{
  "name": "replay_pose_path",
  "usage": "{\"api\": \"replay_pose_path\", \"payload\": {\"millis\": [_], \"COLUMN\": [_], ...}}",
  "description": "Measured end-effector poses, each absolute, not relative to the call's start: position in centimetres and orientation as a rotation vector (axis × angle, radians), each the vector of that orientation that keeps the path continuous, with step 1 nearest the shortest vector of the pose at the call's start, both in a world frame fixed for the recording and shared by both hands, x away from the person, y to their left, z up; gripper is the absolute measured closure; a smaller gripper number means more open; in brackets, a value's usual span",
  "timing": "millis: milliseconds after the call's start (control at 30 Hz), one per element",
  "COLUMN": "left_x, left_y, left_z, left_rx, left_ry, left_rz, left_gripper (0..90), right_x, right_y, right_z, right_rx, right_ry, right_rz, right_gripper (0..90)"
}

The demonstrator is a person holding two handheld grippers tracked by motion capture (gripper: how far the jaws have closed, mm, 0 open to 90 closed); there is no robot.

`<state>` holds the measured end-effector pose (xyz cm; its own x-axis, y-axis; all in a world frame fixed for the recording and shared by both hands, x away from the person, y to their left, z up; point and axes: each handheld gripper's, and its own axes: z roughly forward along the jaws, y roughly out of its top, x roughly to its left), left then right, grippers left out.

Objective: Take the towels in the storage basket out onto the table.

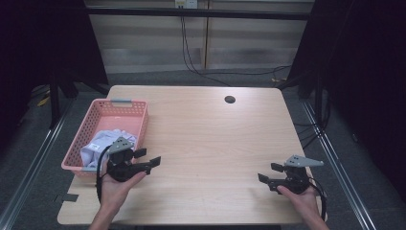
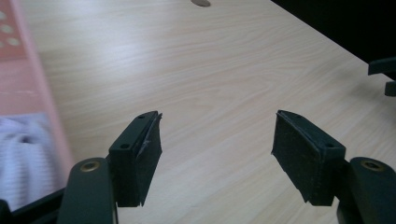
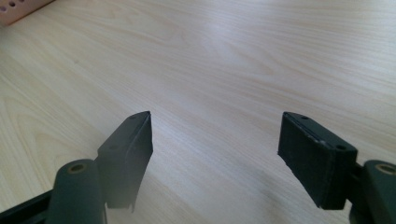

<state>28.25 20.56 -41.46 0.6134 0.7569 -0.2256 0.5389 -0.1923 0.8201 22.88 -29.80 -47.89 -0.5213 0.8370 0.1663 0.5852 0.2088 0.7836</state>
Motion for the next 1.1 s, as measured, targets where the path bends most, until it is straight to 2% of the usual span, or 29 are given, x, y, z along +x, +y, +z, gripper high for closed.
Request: {"api": "replay_pose_path", "payload": {"millis": [467, 567, 833, 1067, 1100], "left_x": [29.6, 30.9, 32.5, 34.8, 35.3], "left_y": [25.7, 27.5, 30.2, 31.3, 31.4], "left_z": [-38.3, -38.2, -37.4, -39.2, -39.8], "left_rx": [1.903, 1.916, 1.947, 2.057, 2.069], "left_ry": [1.095, 1.172, 1.25, 1.305, 1.316], "left_rz": [0.375, 0.379, 0.391, 0.33, 0.282], "left_gripper": [25.1, 23.6, 17.6, 16.1, 16.1], "right_x": [23.2, 23.5, 23.3, 23.6, 23.6], "right_y": [-29.2, -28.7, -28.4, -28.3, -28.3], "right_z": [-47.7, -47.9, -47.9, -48.0, -48.0], "right_rx": [1.297, 1.281, 1.278, 1.271, 1.273], "right_ry": [2.205, 2.226, 2.237, 2.251, 2.254], "right_rz": [1.192, 1.188, 1.191, 1.195, 1.187], "right_gripper": [24.6, 24.2, 23.8, 23.5, 23.4]}}
